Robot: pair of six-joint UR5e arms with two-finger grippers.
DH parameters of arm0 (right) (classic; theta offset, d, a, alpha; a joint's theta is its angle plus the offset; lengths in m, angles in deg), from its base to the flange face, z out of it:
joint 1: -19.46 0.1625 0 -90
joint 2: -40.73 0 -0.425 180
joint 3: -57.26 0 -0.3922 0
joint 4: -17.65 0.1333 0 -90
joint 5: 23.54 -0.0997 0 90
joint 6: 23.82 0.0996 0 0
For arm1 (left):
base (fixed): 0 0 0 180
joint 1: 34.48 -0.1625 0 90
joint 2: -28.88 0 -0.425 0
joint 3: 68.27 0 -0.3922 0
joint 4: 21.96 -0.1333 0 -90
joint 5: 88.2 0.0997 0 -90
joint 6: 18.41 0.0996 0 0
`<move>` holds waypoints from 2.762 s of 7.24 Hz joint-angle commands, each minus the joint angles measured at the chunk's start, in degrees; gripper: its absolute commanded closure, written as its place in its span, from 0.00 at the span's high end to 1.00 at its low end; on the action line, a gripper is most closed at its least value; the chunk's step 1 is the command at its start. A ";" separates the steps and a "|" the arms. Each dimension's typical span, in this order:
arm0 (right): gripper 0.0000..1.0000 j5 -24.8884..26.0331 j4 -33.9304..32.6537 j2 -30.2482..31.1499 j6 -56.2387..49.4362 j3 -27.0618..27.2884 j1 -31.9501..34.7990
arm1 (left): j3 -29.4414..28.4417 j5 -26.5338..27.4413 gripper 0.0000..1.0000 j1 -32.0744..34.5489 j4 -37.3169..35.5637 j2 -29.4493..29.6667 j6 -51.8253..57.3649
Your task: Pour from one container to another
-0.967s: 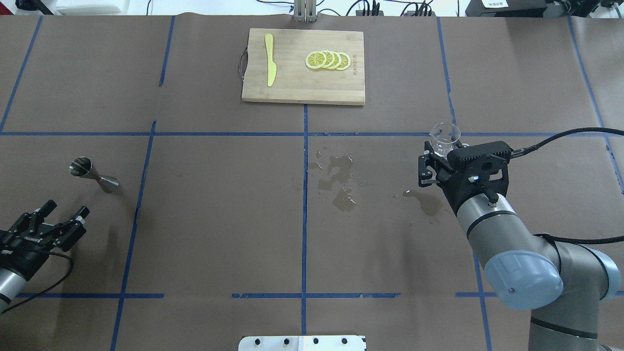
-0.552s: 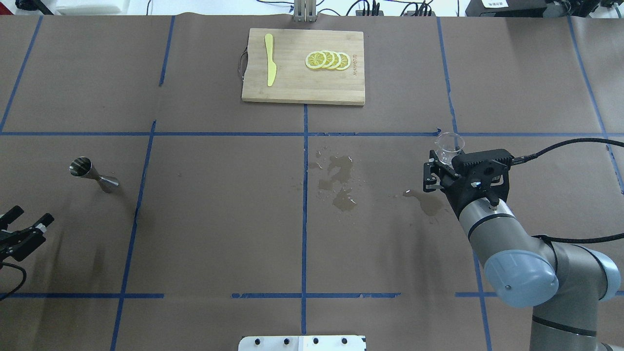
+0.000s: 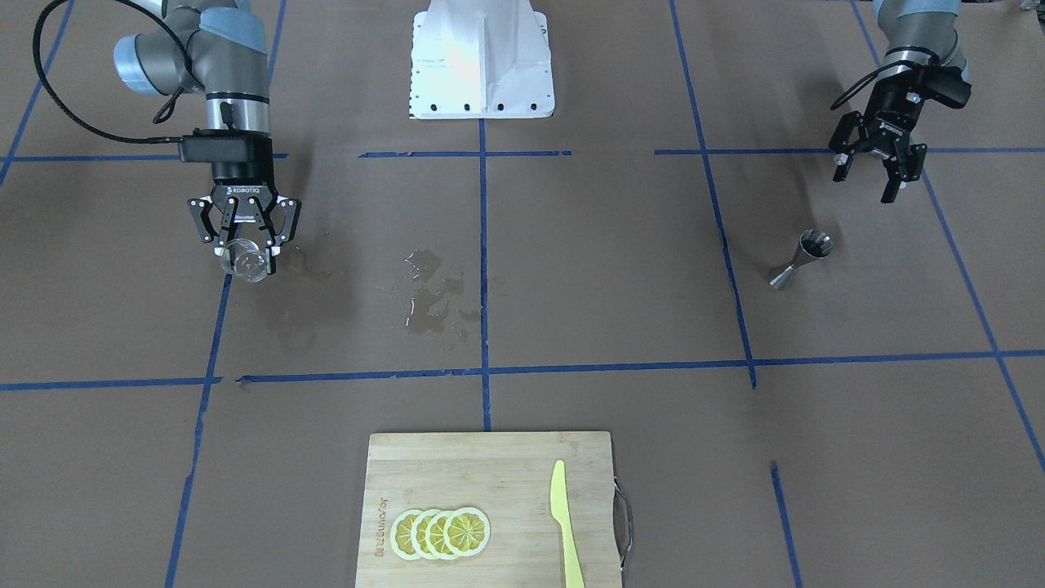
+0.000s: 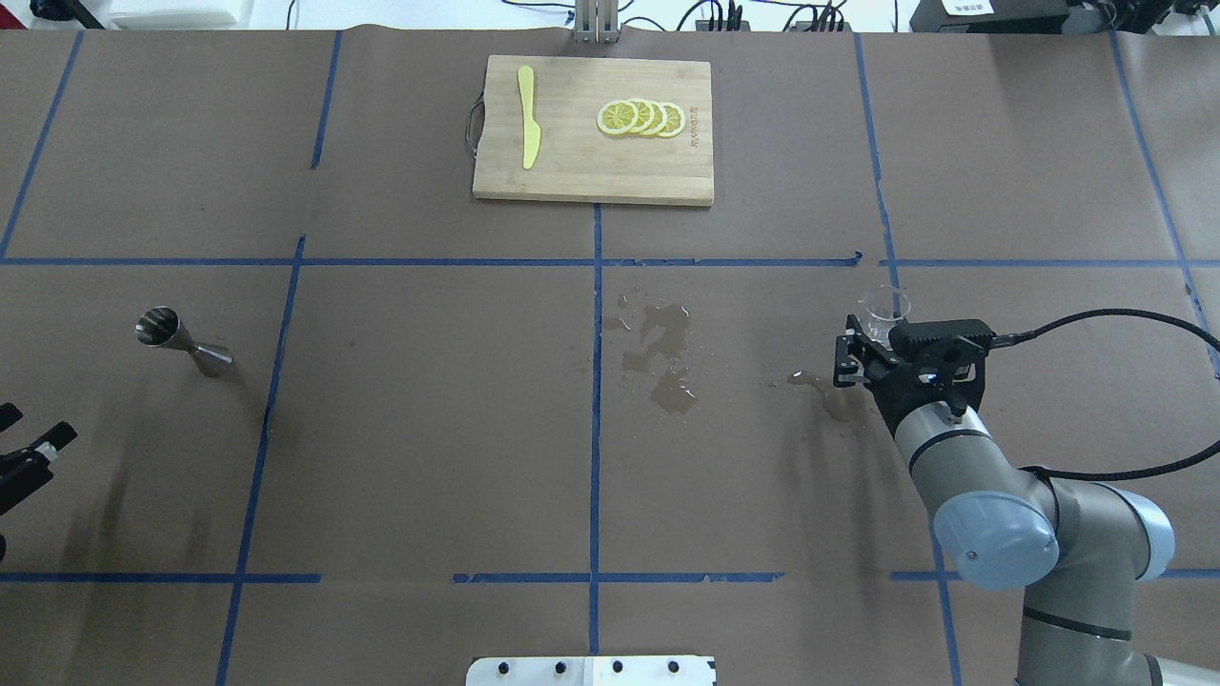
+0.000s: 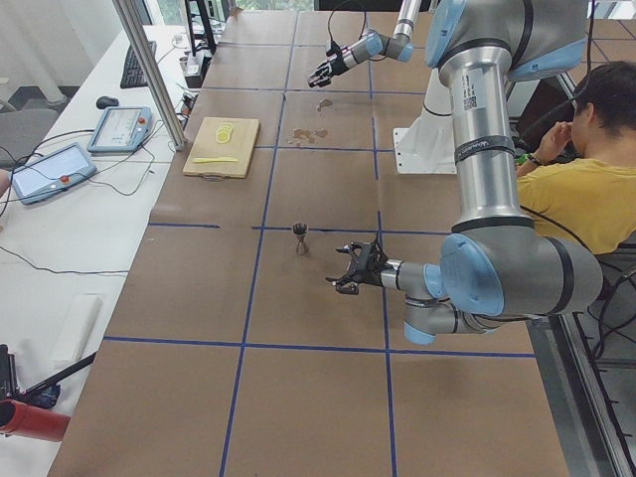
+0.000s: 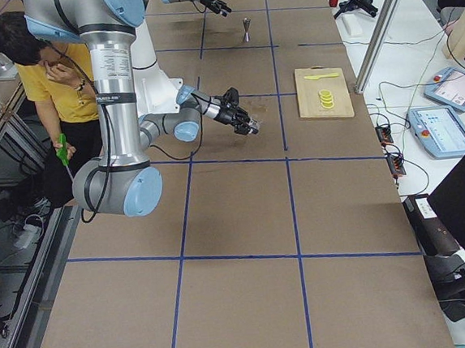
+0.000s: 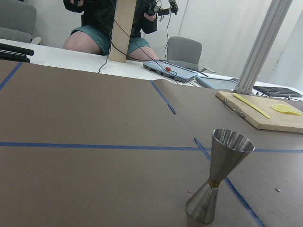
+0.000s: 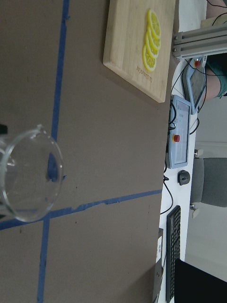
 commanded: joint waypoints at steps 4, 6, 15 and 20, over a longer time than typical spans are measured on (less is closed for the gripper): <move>0.00 12.63 8.64 0.16 2.02 -8.01 -6.72 | 0.24 -1.97 0.99 0.80 0.03 0.38 0.56; 0.00 12.64 11.20 1.65 2.11 -8.63 -7.16 | 0.24 -1.88 0.99 0.80 -0.06 0.47 0.65; 0.69 12.81 17.27 3.06 3.96 -13.20 -8.57 | 0.77 -1.70 0.99 0.80 -0.15 0.91 1.09; 1.00 17.46 17.62 9.54 3.87 -5.58 -14.09 | 0.77 -1.62 0.99 0.80 -0.15 1.08 1.09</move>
